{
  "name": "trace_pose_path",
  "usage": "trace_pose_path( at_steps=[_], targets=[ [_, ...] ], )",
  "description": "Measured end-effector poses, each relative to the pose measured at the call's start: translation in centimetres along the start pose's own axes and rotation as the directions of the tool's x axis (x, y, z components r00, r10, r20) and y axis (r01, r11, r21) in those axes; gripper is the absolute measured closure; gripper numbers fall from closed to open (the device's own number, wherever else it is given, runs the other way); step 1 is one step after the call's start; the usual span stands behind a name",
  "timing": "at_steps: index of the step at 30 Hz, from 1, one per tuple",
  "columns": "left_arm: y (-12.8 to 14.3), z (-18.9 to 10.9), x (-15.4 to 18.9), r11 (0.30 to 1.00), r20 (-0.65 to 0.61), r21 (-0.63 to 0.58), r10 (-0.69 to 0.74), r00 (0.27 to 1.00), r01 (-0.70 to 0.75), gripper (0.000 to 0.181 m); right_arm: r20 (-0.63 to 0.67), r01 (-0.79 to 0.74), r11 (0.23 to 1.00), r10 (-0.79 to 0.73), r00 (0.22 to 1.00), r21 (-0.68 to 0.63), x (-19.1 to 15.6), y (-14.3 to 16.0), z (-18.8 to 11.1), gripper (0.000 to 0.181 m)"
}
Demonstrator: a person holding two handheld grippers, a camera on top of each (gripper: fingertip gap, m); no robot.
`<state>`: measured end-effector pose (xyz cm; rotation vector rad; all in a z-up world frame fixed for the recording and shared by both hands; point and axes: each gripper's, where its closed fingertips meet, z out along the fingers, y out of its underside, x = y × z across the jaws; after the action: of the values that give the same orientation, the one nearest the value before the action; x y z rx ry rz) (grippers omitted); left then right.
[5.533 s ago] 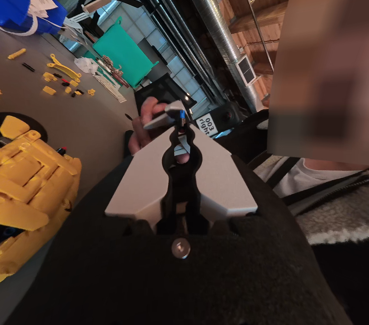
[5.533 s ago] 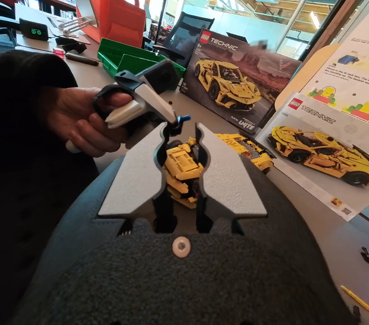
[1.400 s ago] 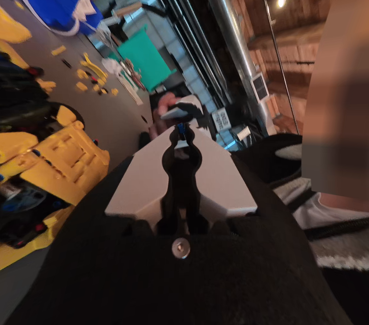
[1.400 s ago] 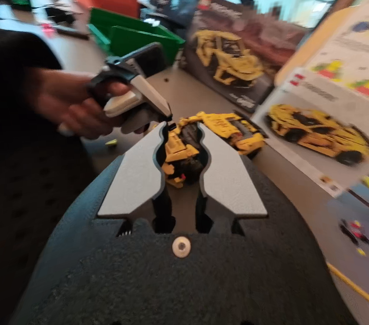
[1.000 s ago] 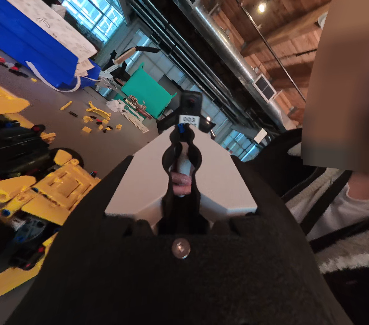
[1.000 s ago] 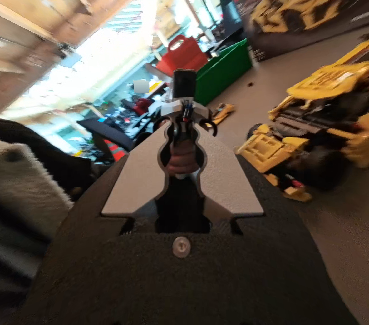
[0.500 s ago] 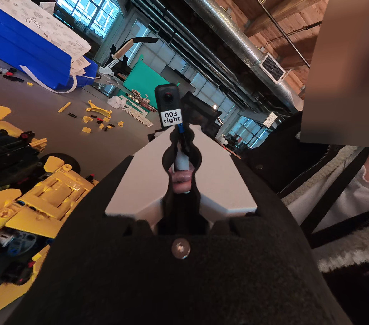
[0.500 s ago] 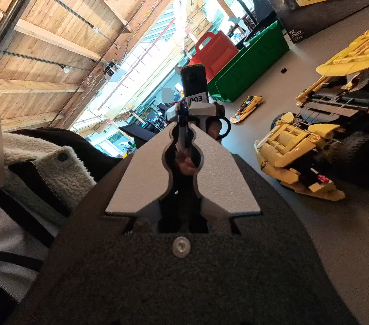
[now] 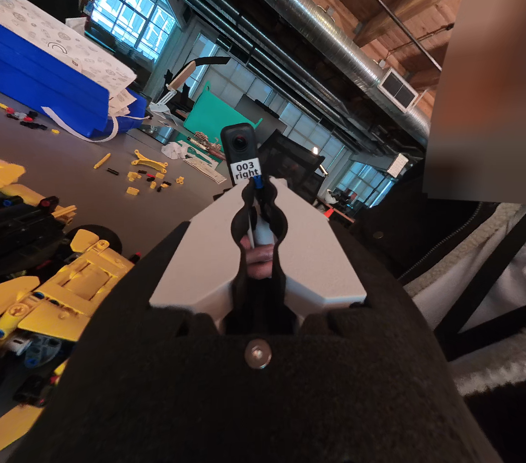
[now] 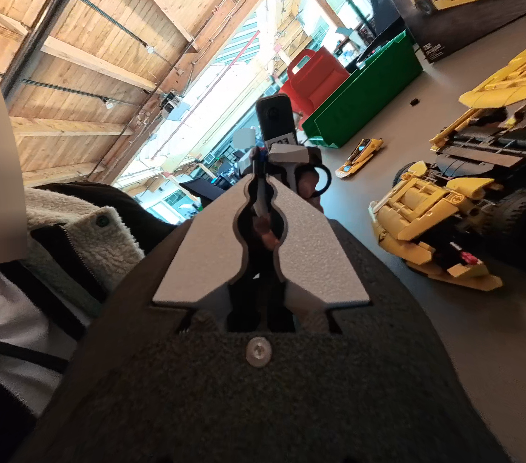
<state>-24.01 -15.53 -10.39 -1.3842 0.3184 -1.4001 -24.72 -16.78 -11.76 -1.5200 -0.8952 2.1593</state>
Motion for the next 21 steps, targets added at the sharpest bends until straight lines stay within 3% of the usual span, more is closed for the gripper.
trace_pose_path(
  at_steps=[4, 6, 8, 11, 13, 15, 17, 21],
  targets=[
    [-0.4, -0.3, -0.7, 0.996, 0.091, -0.004, 0.092, 0.992, -0.092, 0.175, -0.038, -0.006, 0.999, 0.004, 0.999, -0.043, 0.9, 0.6, -0.1, 0.181],
    [-3.0, -1.9, -1.3, 0.987, 0.125, 0.138, 0.065, 0.99, -0.083, 0.176, -0.064, -0.01, 0.997, 0.005, 0.998, -0.083, 1.3, 1.3, 0.2, 0.181],
    [-4.0, -3.3, -2.3, 0.979, 0.128, 0.206, -0.017, 0.992, -0.01, 0.176, -0.077, 0.0, 0.997, -0.005, 0.997, -0.077, 1.5, 1.1, 0.2, 0.181],
    [-3.2, -2.7, -2.4, 0.982, 0.108, 0.186, -0.058, 0.992, 0.037, 0.176, -0.112, 0.016, 1.0, -0.017, 0.994, -0.013, 2.0, 0.1, 0.1, 0.181],
    [-2.2, -1.8, -2.4, 0.99, 0.106, 0.133, -0.066, 0.992, 0.052, 0.176, -0.2, 0.164, 0.986, -0.154, 0.967, 0.034, 2.3, -0.9, -0.1, 0.175],
    [-1.3, -1.3, -2.6, 0.99, 0.102, 0.104, -0.105, 0.989, 0.094, 0.175, -0.341, 0.403, 0.913, -0.4, 0.851, -0.066, 2.8, -0.9, -0.3, 0.173],
    [-1.1, -1.1, -2.4, 0.989, 0.085, 0.097, -0.123, 0.989, 0.115, 0.176, -0.371, 0.587, 0.8, -0.587, 0.719, -0.126, 2.0, -1.2, -0.1, 0.158],
    [-0.5, -1.0, -2.3, 0.989, 0.073, 0.062, -0.138, 0.988, 0.134, 0.175, -0.333, 0.721, 0.65, -0.753, 0.568, -0.242, 1.8, -1.3, -0.9, 0.15]
  ],
)
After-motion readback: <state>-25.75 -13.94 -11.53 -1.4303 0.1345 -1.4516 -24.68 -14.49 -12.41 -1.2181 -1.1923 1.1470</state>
